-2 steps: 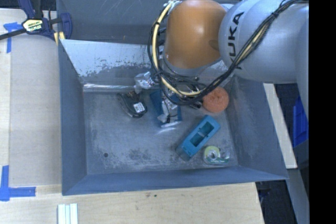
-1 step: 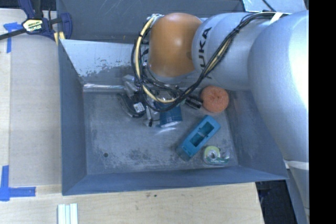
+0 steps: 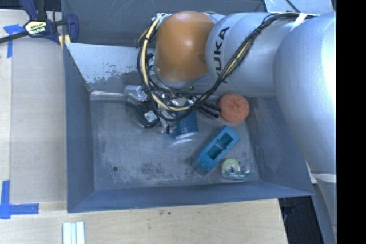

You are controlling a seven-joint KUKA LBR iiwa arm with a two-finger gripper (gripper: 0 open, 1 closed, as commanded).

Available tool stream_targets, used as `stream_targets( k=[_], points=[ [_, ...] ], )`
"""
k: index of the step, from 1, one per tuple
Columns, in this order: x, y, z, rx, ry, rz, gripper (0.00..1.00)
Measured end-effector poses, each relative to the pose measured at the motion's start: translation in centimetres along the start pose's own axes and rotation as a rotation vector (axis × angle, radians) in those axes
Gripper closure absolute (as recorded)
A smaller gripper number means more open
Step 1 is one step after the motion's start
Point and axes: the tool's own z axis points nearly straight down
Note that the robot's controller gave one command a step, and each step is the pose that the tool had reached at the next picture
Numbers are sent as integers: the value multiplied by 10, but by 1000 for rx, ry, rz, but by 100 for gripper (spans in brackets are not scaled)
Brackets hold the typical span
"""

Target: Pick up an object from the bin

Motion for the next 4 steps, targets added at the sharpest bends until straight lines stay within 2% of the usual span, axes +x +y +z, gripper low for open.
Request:
stream_targets(
  k=[1, 2, 3, 4],
  points=[
    [12, -7, -2, -3, 0, 320, 0],
    [-3, -4, -6, 9, -13, 4, 100],
    [-3, -4, -6, 8, -13, 7, 100],
    [-3, -5, -25, 11, -19, 10, 100]
  ],
)
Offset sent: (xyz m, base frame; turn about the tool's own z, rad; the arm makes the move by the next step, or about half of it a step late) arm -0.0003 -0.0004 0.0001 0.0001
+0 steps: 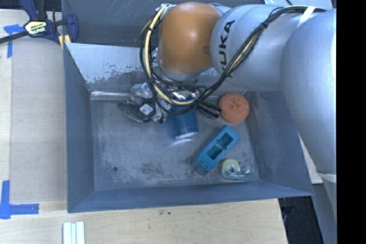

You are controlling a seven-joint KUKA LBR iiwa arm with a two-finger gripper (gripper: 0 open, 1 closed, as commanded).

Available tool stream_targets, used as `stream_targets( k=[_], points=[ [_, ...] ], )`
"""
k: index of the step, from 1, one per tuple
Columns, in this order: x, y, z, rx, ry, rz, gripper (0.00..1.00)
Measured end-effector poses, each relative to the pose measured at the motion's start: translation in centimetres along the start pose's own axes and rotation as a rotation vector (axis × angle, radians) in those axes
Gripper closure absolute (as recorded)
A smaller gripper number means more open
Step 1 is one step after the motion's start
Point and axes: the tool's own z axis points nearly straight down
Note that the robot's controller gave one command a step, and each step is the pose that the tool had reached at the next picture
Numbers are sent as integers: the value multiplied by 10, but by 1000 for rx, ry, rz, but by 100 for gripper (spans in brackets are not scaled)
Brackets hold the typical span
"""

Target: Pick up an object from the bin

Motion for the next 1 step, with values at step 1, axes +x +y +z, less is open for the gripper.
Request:
stream_targets(
  k=[1],
  points=[
    [-1, -1, -37, -1, 2, 3, 100]
  ],
)
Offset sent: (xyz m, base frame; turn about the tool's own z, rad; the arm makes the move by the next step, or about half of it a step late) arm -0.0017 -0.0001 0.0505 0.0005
